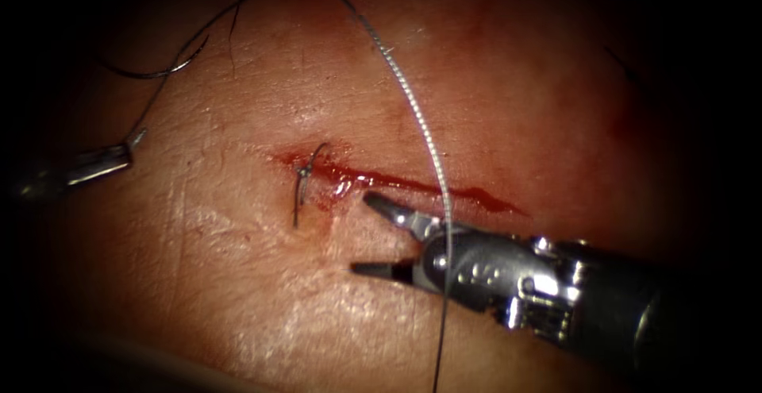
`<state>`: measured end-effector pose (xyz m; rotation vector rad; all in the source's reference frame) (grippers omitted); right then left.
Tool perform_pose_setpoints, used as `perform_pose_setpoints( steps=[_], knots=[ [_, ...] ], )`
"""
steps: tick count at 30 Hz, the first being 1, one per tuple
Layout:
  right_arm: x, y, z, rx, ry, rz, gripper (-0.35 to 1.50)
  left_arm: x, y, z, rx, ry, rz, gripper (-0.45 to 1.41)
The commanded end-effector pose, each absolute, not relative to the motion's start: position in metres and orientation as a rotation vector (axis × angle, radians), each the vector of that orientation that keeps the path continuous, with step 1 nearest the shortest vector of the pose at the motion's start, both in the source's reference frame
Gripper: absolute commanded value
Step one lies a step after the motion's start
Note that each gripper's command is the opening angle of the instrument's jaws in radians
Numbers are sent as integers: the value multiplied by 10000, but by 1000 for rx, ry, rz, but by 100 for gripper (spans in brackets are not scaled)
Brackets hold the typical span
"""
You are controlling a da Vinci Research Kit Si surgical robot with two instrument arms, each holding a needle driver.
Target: Wound Closure
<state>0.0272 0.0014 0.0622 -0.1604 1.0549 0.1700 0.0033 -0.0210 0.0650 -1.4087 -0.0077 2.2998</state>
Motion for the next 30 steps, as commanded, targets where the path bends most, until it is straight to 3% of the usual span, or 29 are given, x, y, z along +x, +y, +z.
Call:
perform_pose_setpoints(
  steps=[1,3,4,7,10,13,18,22,30],
  knots=[
    [262,2,624,-156,1054,180,148,31,-233,673,-1422,4,2314,-42],
    [251,-3,624,-156,1053,179,148,26,-244,693,-1443,16,2322,-16],
    [244,-5,625,-158,1052,178,148,22,-252,711,-1453,34,2330,10],
    [237,-7,630,-150,1060,189,148,15,-259,739,-1454,20,2296,49],
    [234,-8,632,-148,1062,192,148,7,-265,768,-1431,-34,2210,99],
    [231,-8,633,-153,1068,194,148,12,-273,779,-1450,-121,2153,114],
    [224,-8,633,-153,1068,193,148,43,-289,783,-1404,-208,2182,119],
    [217,-7,634,-148,1070,195,148,85,-297,751,-1378,-230,2195,118],
    [207,-6,636,-142,1074,197,148,100,-323,679,-1354,-278,2174,114]
  ],
)
